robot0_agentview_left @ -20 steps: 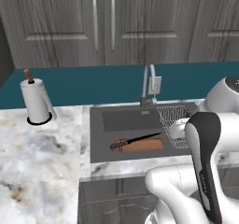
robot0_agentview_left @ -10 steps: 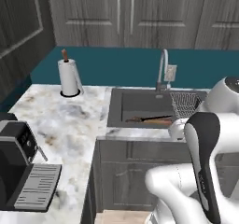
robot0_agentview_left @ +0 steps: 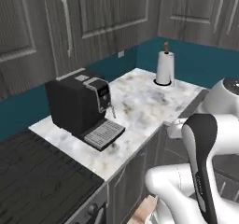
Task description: Move the cutting board and knife to the sink. Then move spray from the cabinet to the counter.
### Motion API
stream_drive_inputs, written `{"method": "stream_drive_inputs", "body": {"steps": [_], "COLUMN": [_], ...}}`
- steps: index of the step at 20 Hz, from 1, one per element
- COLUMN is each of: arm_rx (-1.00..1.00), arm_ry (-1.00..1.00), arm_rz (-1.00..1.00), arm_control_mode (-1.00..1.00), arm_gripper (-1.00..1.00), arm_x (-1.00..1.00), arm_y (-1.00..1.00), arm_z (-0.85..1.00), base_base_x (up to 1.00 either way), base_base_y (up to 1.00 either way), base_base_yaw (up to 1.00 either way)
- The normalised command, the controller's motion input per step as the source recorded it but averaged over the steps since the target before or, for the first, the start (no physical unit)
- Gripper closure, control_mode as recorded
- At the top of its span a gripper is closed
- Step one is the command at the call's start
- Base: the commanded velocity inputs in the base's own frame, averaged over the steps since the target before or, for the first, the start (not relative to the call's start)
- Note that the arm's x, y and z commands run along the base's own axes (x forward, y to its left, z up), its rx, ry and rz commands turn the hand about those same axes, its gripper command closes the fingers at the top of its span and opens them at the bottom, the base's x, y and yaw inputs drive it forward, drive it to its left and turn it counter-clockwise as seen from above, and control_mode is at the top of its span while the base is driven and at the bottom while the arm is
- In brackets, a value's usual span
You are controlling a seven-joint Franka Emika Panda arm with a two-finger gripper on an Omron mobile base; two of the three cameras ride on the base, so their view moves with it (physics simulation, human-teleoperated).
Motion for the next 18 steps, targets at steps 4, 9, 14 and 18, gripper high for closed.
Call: {"method": "stream_drive_inputs", "body": {"steps": [4, 9, 14, 18], "arm_rx": [0.00, 0.00, 0.00, 0.00], "arm_ry": [0.00, 0.00, 0.00, 0.00], "arm_rz": [0.00, 0.00, 0.00, 0.00], "arm_control_mode": [1.00, 1.00, 1.00, 1.00], "arm_gripper": [-1.00, -1.00, -1.00, -1.00], "arm_x": [0.00, 0.00, 0.00, 0.00], "arm_y": [0.00, 0.00, 0.00, 0.00], "arm_z": [0.00, 0.00, 0.00, 0.00], "base_base_x": [-0.16, -0.17, -0.21, -0.31], "base_base_y": [-0.02, -0.02, 0.00, -0.04], "base_base_yaw": [1.00, 1.00, 0.99, 0.83]}}
